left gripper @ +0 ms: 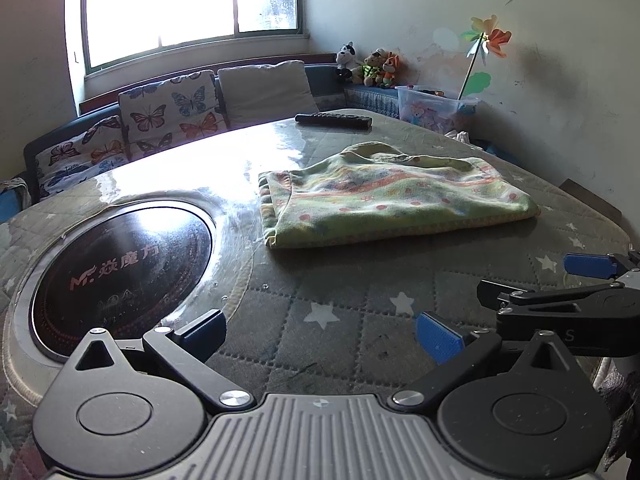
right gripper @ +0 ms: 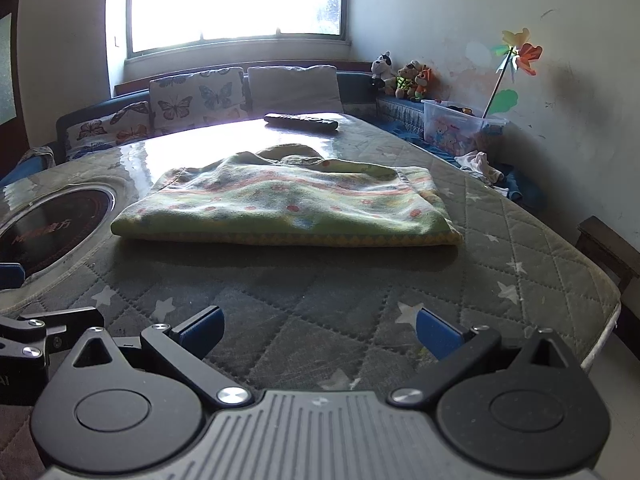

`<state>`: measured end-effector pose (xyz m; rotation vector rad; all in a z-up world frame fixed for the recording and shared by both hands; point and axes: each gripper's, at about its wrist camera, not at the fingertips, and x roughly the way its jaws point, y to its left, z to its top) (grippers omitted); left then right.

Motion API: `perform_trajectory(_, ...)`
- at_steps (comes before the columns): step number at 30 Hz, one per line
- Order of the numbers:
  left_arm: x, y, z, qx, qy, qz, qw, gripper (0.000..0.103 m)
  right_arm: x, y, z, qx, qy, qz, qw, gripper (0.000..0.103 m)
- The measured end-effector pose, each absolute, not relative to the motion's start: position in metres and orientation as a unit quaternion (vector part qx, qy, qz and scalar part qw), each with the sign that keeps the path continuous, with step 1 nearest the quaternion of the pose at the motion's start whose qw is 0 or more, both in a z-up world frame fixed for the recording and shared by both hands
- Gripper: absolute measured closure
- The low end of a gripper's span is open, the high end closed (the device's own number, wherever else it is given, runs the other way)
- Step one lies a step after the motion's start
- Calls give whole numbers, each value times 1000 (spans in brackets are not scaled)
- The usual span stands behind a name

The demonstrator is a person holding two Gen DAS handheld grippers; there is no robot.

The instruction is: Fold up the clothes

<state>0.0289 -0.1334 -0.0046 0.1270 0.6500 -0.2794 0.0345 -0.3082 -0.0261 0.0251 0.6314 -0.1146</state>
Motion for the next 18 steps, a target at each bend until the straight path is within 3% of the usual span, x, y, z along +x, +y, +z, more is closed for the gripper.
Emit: perform_trajectory(18, 10, -141, 4, 72, 306, -130, 941, 0, 20, -314, -22, 26, 295, -50, 954, 0)
